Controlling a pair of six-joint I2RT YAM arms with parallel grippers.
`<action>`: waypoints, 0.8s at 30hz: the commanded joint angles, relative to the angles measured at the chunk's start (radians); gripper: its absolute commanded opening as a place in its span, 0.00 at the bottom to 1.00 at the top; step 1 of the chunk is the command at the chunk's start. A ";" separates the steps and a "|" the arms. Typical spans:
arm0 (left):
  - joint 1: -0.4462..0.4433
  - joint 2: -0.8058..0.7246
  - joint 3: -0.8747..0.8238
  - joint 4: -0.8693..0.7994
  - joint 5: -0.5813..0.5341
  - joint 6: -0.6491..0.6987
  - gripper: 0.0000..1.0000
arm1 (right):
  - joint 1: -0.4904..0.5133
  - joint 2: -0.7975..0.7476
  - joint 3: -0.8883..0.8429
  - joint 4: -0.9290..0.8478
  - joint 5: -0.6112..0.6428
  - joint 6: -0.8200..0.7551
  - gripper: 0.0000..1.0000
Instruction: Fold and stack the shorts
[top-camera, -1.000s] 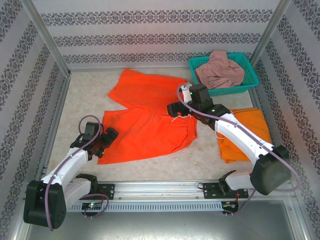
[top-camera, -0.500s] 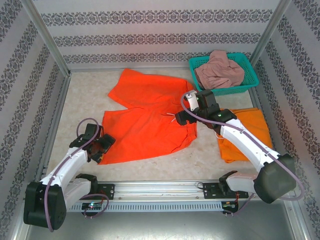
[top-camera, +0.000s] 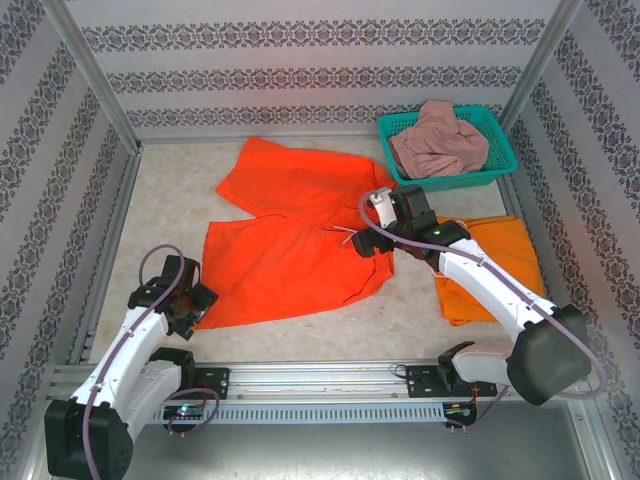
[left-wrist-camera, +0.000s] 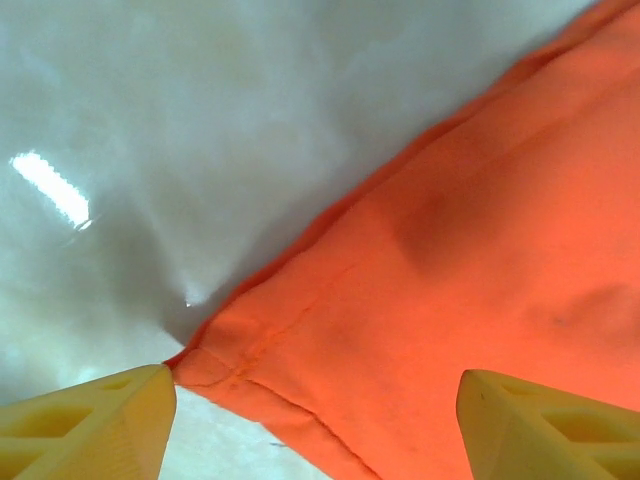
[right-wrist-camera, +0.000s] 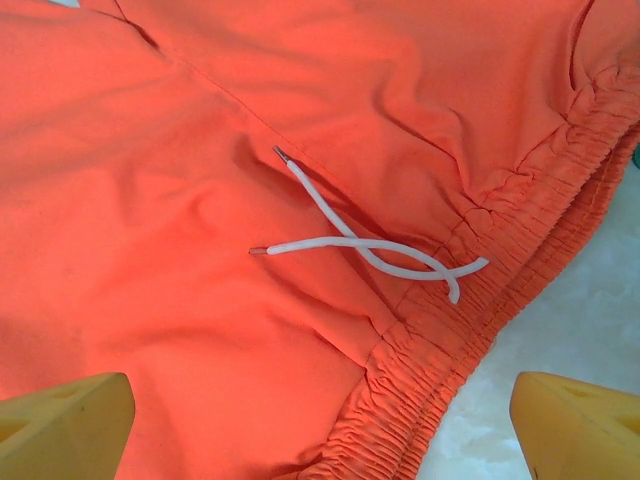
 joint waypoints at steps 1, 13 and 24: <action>0.011 0.024 -0.046 0.007 0.035 -0.042 0.70 | 0.004 -0.019 0.003 -0.049 0.005 -0.047 0.95; 0.011 0.121 -0.008 0.165 -0.025 0.026 0.26 | 0.082 -0.056 -0.062 -0.264 0.087 -0.485 0.92; 0.012 0.073 0.084 0.184 -0.052 0.076 0.04 | 0.156 0.017 -0.196 -0.132 0.300 -0.773 0.81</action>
